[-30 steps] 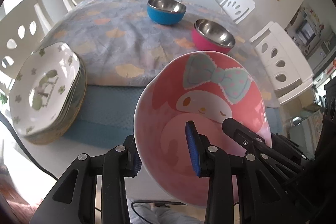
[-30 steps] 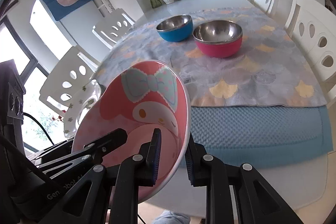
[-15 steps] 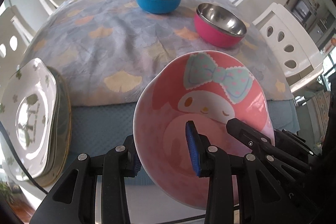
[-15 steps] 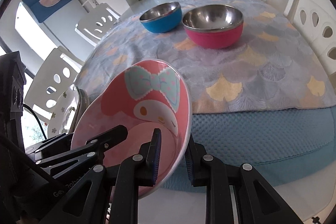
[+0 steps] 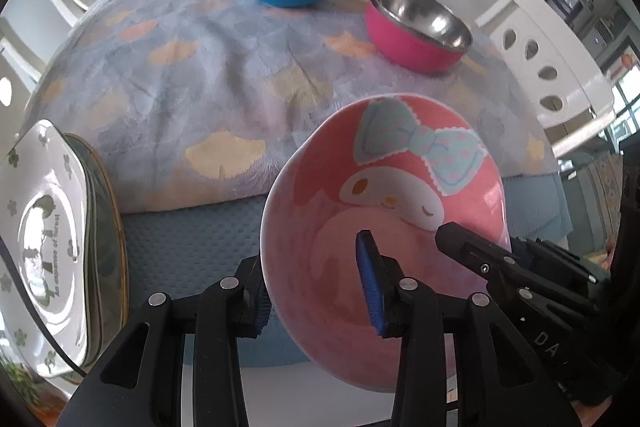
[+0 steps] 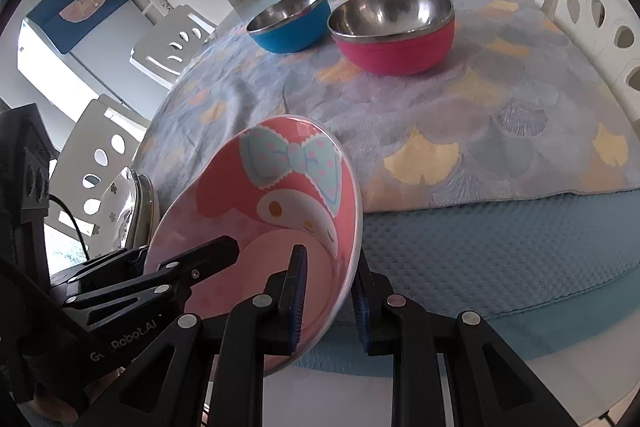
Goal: Organize plates and bowls
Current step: 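Lower the pink bowl onto the plate stack and open both grippers, then move both grippers toward the red-bottomed steel bowl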
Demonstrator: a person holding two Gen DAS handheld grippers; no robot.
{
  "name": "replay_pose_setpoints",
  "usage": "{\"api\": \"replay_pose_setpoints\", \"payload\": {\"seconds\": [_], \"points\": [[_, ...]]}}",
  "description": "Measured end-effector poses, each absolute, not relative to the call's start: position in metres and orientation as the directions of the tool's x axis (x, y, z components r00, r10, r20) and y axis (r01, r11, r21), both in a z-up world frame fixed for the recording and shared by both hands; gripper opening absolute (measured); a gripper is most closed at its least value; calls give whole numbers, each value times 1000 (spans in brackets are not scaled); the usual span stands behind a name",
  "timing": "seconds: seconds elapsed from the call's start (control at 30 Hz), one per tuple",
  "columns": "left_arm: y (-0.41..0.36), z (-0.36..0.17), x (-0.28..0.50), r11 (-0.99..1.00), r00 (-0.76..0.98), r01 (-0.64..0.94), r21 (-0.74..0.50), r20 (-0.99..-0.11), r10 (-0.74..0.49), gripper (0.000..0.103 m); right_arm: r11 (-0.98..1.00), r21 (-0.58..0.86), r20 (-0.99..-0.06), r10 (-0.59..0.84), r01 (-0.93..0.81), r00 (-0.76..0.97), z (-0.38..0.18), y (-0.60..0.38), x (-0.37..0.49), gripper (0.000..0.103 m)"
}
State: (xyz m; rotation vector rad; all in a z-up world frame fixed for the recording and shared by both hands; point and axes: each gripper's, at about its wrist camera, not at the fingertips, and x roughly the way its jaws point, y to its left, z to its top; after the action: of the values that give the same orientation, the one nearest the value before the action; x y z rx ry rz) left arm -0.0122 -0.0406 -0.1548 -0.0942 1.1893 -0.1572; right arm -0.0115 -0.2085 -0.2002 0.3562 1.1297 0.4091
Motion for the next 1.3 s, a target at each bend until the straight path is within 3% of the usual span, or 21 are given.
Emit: {"api": "replay_pose_setpoints", "payload": {"seconds": [0.13,0.2,0.27,0.33,0.53,1.03,1.3], "points": [[-39,-155,-8,981,328,107,-164,-925,-191,35,868,485,-798,489,-108,353,-201,-209,-9,25],[-37,-151,-5,979,330,119,-168,-923,-199,35,867,488,-791,489,-102,367,-198,-210,-7,33],[-34,-146,-2,977,331,139,-159,-923,-198,35,864,495,-782,488,-89,388,-192,-212,-7,58],[-30,-141,2,974,324,168,-152,-924,-201,37,861,503,-776,488,-74,399,-189,-214,-7,61],[-10,-127,16,965,328,201,-169,-916,-229,47,856,516,-783,469,7,409,-188,-228,-5,62],[-9,-98,83,921,357,297,-252,-866,-352,47,852,508,-745,361,127,561,-148,-273,8,62],[-32,-96,120,897,339,328,-296,-849,-404,47,825,549,-670,339,134,660,-123,-285,24,62]]}}
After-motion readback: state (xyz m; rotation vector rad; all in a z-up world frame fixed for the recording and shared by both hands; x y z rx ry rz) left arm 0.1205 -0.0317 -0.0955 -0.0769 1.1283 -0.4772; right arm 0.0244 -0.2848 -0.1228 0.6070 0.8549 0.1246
